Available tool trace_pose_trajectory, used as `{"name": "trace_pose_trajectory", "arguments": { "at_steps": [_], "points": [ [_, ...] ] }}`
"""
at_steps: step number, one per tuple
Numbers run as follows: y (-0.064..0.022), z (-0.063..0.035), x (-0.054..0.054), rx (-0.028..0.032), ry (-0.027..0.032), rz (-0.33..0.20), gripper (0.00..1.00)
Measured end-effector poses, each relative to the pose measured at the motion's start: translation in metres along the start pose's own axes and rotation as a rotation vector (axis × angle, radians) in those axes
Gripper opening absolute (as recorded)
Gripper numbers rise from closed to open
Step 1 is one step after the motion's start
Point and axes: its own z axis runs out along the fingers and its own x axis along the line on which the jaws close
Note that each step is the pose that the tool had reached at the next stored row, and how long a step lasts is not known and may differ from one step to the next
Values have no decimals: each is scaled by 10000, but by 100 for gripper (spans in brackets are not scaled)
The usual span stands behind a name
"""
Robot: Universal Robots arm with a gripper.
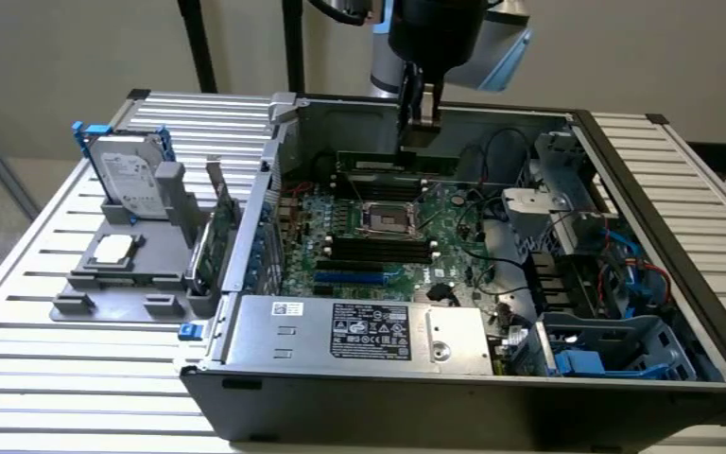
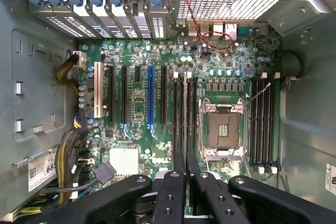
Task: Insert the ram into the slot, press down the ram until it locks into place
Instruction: 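Insert the ram into the slot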
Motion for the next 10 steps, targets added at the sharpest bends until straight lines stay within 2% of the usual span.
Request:
{"name": "trace_pose_trajectory", "arguments": {
  "at_steps": [10],
  "points": [
    [-11,181,2,-4,-2,63,13]
  ]
}}
